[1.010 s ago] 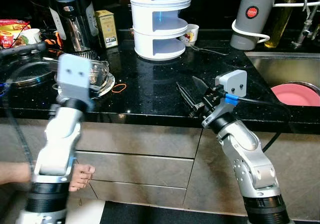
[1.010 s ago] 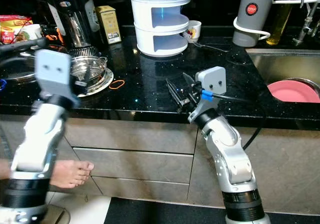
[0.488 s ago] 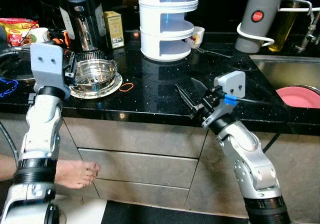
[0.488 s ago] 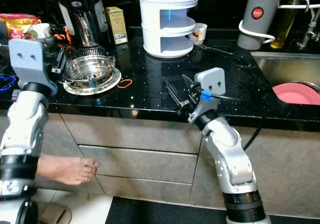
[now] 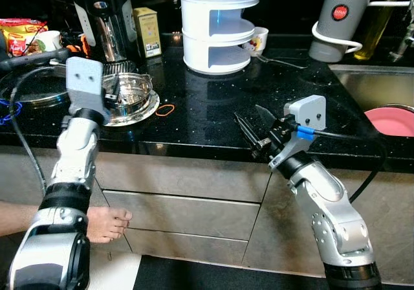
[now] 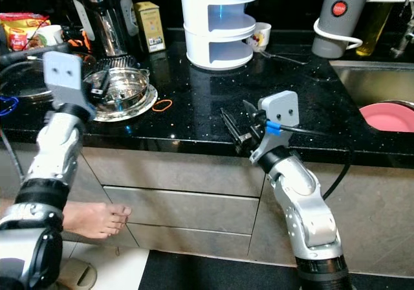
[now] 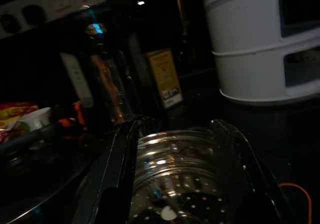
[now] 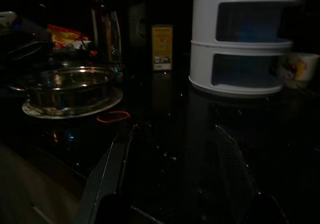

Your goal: Kitchen organization

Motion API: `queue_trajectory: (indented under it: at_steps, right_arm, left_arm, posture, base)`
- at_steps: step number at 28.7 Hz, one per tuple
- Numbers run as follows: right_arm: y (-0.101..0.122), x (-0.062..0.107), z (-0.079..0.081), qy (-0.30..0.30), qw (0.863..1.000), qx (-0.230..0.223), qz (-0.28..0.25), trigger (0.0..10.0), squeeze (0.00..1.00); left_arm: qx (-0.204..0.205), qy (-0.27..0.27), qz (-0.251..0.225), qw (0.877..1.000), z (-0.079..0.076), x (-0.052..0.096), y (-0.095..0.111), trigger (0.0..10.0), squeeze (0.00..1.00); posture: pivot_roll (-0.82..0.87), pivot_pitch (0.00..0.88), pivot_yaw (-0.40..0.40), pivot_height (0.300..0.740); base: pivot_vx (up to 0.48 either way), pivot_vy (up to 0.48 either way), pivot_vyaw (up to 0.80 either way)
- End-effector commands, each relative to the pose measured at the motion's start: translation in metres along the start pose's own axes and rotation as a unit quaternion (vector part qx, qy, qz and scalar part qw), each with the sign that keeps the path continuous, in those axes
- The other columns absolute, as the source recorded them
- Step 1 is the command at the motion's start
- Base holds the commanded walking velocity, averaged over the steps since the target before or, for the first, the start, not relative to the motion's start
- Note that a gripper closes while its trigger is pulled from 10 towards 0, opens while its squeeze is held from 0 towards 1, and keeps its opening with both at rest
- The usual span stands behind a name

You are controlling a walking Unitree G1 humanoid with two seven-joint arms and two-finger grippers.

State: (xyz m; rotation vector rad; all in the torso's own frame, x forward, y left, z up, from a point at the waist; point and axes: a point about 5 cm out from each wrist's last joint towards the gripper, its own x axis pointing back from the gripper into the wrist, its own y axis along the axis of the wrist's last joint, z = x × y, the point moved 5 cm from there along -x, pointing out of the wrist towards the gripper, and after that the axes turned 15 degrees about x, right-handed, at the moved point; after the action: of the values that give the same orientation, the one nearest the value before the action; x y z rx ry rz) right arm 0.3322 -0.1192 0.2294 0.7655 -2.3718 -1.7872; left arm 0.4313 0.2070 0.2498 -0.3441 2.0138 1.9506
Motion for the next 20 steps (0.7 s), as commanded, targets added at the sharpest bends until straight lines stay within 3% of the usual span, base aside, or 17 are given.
queue_trajectory:
  at_steps: [1, 7, 20]
  right_arm:
    - [0.003, 0.002, -0.001, -0.002, 1.000, 0.001, 0.000, 10.0, 0.00]
    - [0.004, 0.004, -0.001, -0.005, 1.000, 0.000, 0.002, 10.0, 0.00]
    - [0.003, 0.005, 0.000, -0.005, 1.000, -0.001, 0.007, 10.0, 0.00]
  left_arm:
    - [-0.007, -0.013, 0.006, 1.000, -0.007, -0.001, -0.004, 10.0, 0.00]
    - [-0.040, -0.043, 0.014, 0.998, -0.019, -0.002, -0.011, 10.0, 0.00]
    - [-0.083, -0.049, 0.019, 0.995, -0.025, 0.010, -0.028, 10.0, 0.00]
  posture:
    - [-0.17, 0.070, 0.044, 0.740]
    - [-0.17, 0.081, 0.053, 0.740]
    - [-0.17, 0.078, 0.053, 0.740]
  base:
    - [0.000, 0.000, 0.00]
    - [0.000, 0.000, 0.00]
    - [0.000, 0.000, 0.00]
